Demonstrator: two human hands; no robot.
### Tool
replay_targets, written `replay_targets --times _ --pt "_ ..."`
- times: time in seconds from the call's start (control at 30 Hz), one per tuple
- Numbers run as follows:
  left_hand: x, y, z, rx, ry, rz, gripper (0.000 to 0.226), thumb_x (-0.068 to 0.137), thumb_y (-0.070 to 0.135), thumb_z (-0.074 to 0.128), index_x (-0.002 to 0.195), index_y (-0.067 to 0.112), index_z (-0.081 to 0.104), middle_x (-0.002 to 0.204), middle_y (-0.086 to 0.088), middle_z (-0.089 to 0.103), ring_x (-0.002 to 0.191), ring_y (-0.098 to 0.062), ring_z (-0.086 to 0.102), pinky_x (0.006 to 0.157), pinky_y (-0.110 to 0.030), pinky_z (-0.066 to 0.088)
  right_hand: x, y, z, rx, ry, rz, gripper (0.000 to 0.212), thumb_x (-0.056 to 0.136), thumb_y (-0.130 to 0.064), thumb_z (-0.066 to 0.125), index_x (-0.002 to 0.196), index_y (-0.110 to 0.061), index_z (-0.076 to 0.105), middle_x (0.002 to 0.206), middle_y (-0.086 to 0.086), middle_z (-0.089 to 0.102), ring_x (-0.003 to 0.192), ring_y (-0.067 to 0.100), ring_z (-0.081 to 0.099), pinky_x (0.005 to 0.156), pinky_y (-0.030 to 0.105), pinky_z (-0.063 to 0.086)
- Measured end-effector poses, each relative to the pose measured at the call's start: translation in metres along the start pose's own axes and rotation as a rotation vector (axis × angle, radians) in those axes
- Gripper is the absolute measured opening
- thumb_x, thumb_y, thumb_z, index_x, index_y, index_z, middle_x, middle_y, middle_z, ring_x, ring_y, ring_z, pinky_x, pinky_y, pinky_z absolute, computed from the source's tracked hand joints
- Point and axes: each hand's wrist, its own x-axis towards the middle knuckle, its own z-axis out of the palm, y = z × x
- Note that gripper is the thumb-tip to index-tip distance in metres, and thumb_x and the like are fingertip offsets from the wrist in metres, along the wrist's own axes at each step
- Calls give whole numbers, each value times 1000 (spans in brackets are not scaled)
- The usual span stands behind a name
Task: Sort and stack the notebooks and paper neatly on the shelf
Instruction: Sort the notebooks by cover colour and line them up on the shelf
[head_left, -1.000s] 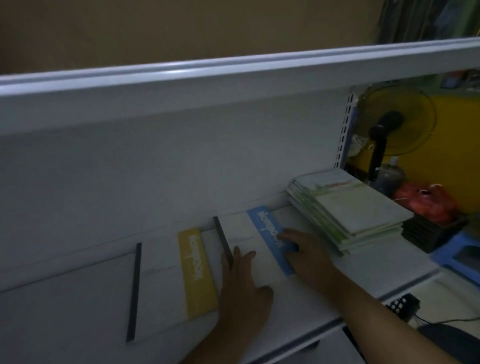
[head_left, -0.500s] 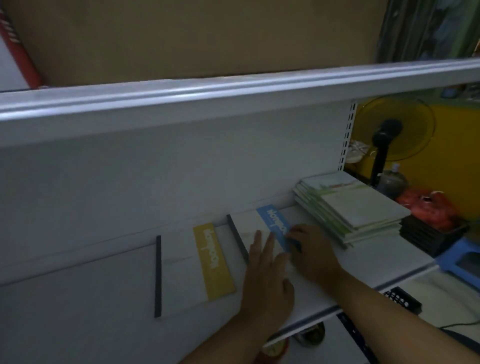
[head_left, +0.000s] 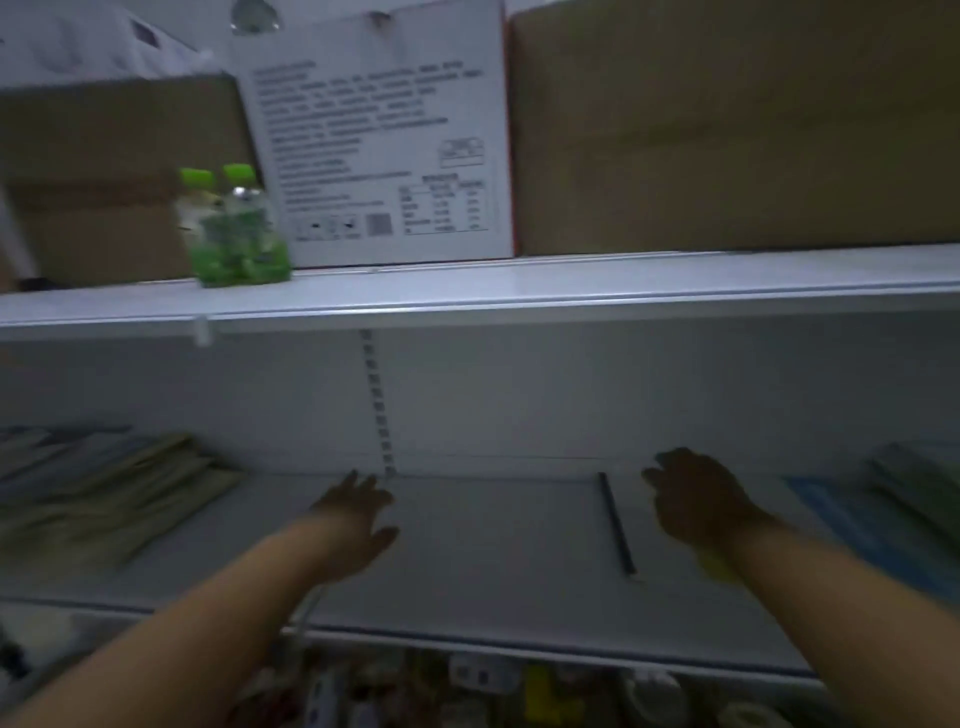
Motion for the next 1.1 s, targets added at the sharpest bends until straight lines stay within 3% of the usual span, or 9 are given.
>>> replay_targets --times 0.03,0.1,0.23,0.37,0.57,0.73,0.87,1.0,1.1 --pt "-14 -36 -7 21 -3 -105 59 98 49 32 149 22 22 160 -5 5 148 -26 4 119 -34 15 8 -47 -13 41 -2 -65 48 89 -19 53 135 -6 48 145 21 39 132 35 40 108 44 36" --pt "-49 -97 -13 52 34 -269 62 97 54 30 148 21 24 158 -9 16 144 -28 17 117 -38 19 20 -138 -37 134 -121 -153 55 98 -25 37 150 -19 20 159 6 6 146 24 8 118 37 10" --pt "-132 -179 -11 -20 24 -427 63 97 55 27 150 20 21 160 -5 5 148 -23 -1 119 -43 7 27 -297 -60 151 -70 -438 60 93 -30 43 149 -22 22 159 10 2 147 27 -1 118 50 -5" --pt "-196 -231 -6 -110 60 -535 62 97 56 27 150 24 21 161 -3 2 148 -21 -4 120 -42 6 17 -395 -76 126 -83 -649 55 95 -26 43 146 -15 26 158 16 4 145 34 -3 118 51 -1" --pt "-240 -277 18 -160 59 -637 58 97 53 28 148 26 24 160 -2 10 148 -21 1 118 -42 7 20 -489 -79 136 -116 -845 67 93 -31 49 150 -18 16 159 12 -2 146 28 -6 119 44 1" --pt "-231 -307 22 -69 18 -589 58 97 54 27 149 27 23 160 -2 7 148 -19 -2 118 -40 4 55 -560 -73 182 -97 -944 72 90 -38 53 149 -18 17 158 12 9 146 31 1 119 45 6" --pt "-209 -356 5 -5 -31 -632 58 98 52 28 149 26 22 160 -2 7 148 -18 -1 118 -42 3 99 -603 -72 198 -86 -992 66 91 -31 49 148 -18 19 155 11 16 145 29 7 118 45 10" --pt "-181 -408 -17 36 -25 -706 61 97 53 28 150 24 21 160 -5 6 148 -21 0 119 -45 3 138 -632 -75 189 -64 -1072 63 91 -21 50 147 -17 21 157 11 10 146 28 1 118 45 9" --pt "-163 -432 -18 14 -5 -675 62 95 57 32 149 27 23 160 -3 12 148 -20 3 120 -45 6 165 -649 -83 205 -52 -1146 61 91 -19 51 146 -15 24 156 12 14 145 28 7 116 42 18"
